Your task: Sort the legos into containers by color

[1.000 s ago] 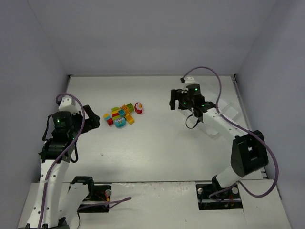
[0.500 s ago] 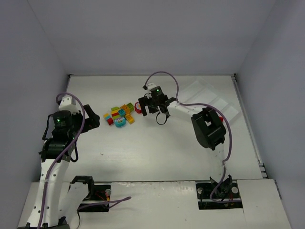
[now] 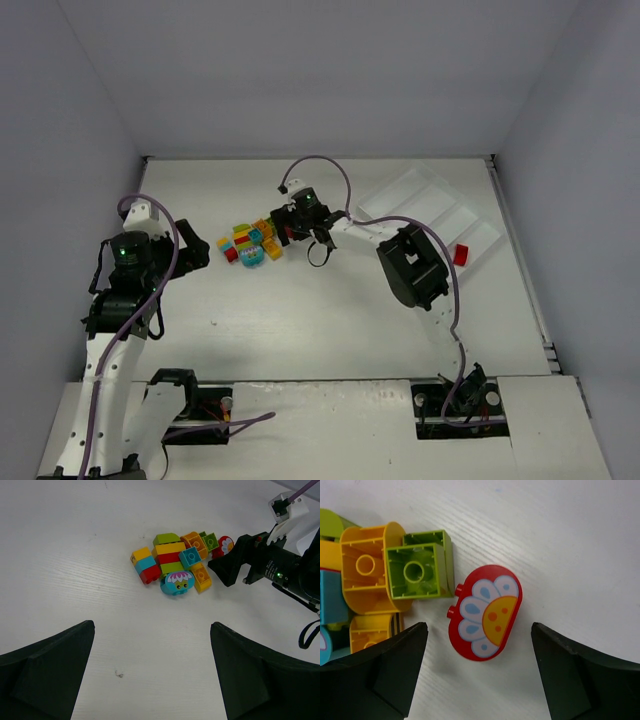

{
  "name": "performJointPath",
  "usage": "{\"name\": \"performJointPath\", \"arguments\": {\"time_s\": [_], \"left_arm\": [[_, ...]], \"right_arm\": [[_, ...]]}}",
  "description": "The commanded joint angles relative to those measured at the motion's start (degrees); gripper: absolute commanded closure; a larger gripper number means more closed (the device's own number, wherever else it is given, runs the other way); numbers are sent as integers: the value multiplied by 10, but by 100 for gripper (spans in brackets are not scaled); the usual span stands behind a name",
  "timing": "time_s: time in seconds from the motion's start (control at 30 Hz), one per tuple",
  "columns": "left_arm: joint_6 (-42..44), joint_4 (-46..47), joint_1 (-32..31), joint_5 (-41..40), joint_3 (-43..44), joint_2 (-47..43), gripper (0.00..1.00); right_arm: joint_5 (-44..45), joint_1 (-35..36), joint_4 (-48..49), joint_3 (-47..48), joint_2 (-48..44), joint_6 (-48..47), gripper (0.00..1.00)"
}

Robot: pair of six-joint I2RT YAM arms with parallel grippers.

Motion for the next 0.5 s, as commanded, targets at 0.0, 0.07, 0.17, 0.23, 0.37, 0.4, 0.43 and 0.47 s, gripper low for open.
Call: {"name": "performJointPath", "arguments": {"time_s": [0.0, 0.07, 0.17, 0.23, 0.37, 0.4, 0.43, 0.47], "left_arm": [[-3, 37, 4, 10, 10, 5, 8], [-3, 37, 4, 10, 11, 6, 8], [-2, 36, 4, 11, 11, 7, 8], [-3, 36, 4, 11, 10, 8, 8], [-3, 37, 4, 11, 10, 9, 8], [-3, 37, 5, 12, 11, 9, 8], [-3, 37, 5, 14, 10, 9, 8], [-3, 37, 4, 14, 9, 10, 8]], "right_arm": [[37, 5, 25, 29, 12, 14, 22], [51, 5, 28, 37, 18, 19, 33], [77, 5, 37, 36, 21, 22, 51], [97, 6, 41, 31, 13, 25, 75], [127, 4, 68, -12, -38, 16, 100], [142, 3, 69, -30, -66, 12, 100], [149, 3, 69, -40, -81, 9, 100], [157, -1, 69, -51, -99, 6, 100]]}}
